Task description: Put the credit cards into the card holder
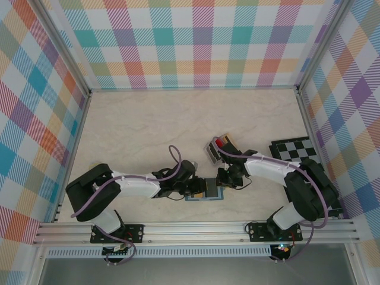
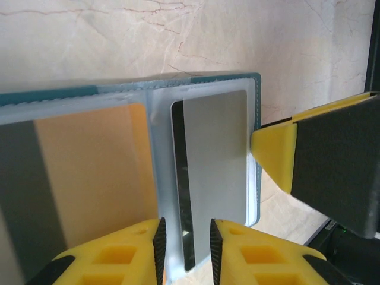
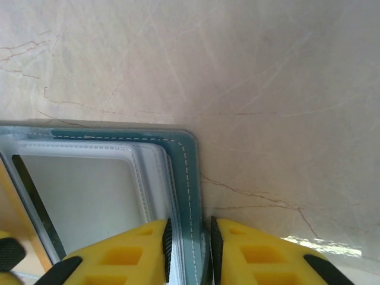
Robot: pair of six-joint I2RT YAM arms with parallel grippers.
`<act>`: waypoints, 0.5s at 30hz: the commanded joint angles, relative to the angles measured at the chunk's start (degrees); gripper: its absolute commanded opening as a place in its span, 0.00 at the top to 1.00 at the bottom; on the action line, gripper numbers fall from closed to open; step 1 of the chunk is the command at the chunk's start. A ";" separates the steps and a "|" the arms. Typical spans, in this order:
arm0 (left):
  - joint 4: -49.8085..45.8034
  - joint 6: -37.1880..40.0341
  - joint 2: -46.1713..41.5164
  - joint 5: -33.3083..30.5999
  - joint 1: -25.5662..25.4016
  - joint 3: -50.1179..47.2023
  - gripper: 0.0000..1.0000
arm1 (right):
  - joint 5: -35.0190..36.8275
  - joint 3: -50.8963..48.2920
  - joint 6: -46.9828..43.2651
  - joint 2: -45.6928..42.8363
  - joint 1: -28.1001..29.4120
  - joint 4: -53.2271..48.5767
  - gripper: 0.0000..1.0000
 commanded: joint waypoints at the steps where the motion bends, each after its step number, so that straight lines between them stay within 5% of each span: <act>1: -3.71 1.88 -1.33 -1.32 -0.60 0.08 0.74 | 0.82 -0.31 0.18 -1.32 0.20 -1.50 0.75; 9: -3.71 3.42 2.73 1.42 -0.60 4.03 0.79 | -0.81 -0.27 -0.28 -0.83 0.25 -1.01 0.79; 15: -10.18 3.43 0.20 -3.95 -0.67 4.87 0.81 | 2.60 1.26 -0.95 -3.85 0.16 -4.27 0.70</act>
